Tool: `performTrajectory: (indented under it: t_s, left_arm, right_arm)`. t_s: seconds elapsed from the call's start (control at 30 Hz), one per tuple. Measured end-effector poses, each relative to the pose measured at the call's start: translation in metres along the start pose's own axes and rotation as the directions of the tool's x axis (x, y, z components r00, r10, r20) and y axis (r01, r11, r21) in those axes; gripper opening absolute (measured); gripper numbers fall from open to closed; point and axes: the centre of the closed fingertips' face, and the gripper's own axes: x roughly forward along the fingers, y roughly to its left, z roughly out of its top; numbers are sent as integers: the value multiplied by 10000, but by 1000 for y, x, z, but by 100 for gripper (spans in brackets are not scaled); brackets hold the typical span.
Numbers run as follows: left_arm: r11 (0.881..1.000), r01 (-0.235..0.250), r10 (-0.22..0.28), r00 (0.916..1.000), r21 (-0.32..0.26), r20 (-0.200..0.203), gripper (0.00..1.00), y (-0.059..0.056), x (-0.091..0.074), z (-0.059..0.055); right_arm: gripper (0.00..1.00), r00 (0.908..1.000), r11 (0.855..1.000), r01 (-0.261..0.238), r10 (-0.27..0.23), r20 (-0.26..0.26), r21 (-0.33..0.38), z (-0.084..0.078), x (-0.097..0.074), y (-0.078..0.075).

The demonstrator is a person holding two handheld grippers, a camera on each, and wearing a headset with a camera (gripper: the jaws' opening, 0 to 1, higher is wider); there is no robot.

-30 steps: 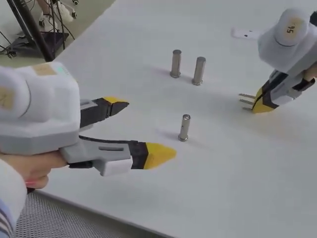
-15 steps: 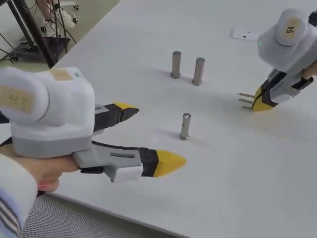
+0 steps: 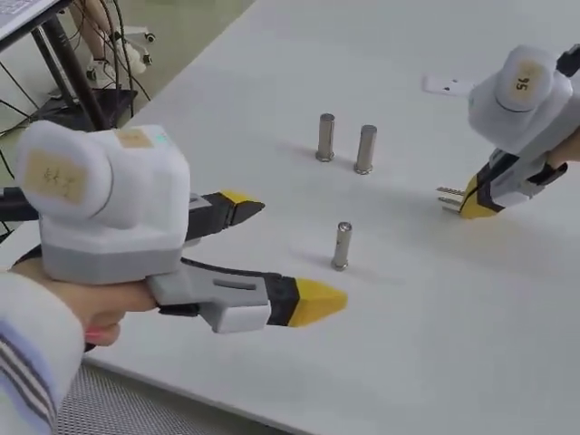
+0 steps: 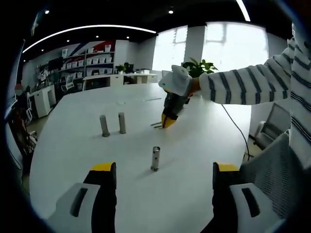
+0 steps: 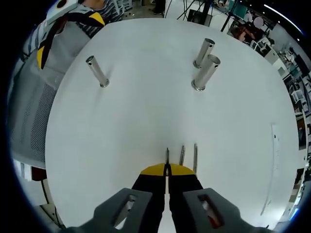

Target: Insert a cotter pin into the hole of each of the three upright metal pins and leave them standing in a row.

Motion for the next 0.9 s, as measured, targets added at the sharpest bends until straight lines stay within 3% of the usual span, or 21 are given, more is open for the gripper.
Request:
performTrajectory:
  t_s: [0.07, 0.17, 0.33, 0.43, 0.7, 0.77, 0.8, 0.83, 0.9]
  left_arm:
    - [10000, -6, 6, 10000, 24, -6, 79, 1, -1, 1]
    - [10000, -39, 39, 10000, 45, -27, 78, 4, -2, 2]
    - [9999, -89, 89, 10000, -57, 15, 76, 7, -3, 3]
    - [9997, -167, 169, 9998, -176, 87, 75, 11, -4, 6]
    - [9980, -208, 235, 9987, -605, 442, 68, 20, -4, 16]
    - [9975, -197, 233, 9983, -673, 533, 65, 21, -4, 19]
    - [9971, -151, 195, 9980, -749, 596, 64, 21, -3, 21]
    - [9968, -142, 192, 9978, -785, 630, 63, 21, -3, 23]
    - [9962, -106, 172, 9970, -866, 753, 63, 20, -2, 27]
  right_arm:
    - [0, 9999, 10000, 75, -75, 155, -28, 2, -2, 1]
    - [0, 9964, 9996, 190, -206, 825, 190, 12, -8, 4]
    - [0, 9910, 9985, 531, -509, 1237, -142, 16, -16, 6]
    - [0, 9754, 9949, 980, -910, 2007, -248, 28, -27, 9]
    - [0, 9380, 9742, 2199, -1968, 2854, -512, 44, -54, 13]
    - [0, 9227, 9711, 2350, -2093, 3237, -420, 51, -63, 20]
    - [0, 9099, 9661, 2555, -2275, 3469, -367, 54, -67, 18]
    - [0, 9088, 9643, 2601, -2273, 3499, -490, 54, -69, 20]
    - [0, 8955, 9555, 2897, -2504, 3679, -548, 58, -74, 23]
